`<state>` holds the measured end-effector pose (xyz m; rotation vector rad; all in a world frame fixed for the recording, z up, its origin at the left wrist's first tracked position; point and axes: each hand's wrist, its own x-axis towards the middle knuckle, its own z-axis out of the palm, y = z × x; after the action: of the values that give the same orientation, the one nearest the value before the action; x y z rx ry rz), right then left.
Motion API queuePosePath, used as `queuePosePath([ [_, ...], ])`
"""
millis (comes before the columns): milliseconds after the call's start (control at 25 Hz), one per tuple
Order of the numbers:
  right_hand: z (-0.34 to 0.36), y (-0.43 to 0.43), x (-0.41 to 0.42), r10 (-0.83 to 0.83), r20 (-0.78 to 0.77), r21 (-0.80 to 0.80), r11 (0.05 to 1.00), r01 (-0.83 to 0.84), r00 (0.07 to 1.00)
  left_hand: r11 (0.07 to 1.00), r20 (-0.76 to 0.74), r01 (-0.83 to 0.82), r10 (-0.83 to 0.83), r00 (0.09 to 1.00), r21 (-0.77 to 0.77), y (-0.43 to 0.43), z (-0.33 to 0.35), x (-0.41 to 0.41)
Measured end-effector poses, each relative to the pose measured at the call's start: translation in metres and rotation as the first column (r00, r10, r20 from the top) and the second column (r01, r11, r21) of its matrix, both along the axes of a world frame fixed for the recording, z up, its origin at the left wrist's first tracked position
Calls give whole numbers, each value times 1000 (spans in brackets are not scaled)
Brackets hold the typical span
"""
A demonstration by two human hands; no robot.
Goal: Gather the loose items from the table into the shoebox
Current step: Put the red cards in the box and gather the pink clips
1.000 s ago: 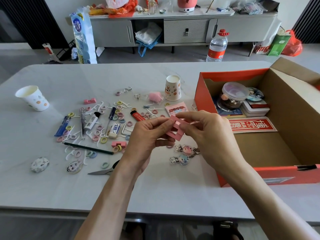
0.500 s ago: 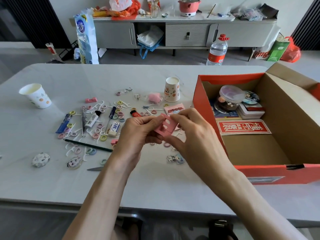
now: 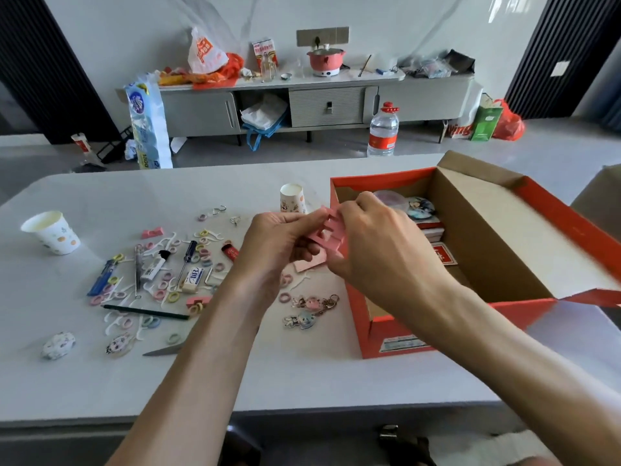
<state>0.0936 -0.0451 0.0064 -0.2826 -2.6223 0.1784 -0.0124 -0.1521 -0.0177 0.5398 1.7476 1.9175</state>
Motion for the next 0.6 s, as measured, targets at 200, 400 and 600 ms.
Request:
queuePosePath([
  [200,13,75,-10,-52,95,-99,993,62,994,996,-26,13,-16,1000,-89,68,11,6],
  [400,-37,141,-23,-40,348,-408,893,190,937,955,-177,-110,62,982,-275,103,-30,-13],
  [600,-114,126,-63,14,495,-364,911,192,869,905,-204,-230,164,965,-359,104,-65,-35],
])
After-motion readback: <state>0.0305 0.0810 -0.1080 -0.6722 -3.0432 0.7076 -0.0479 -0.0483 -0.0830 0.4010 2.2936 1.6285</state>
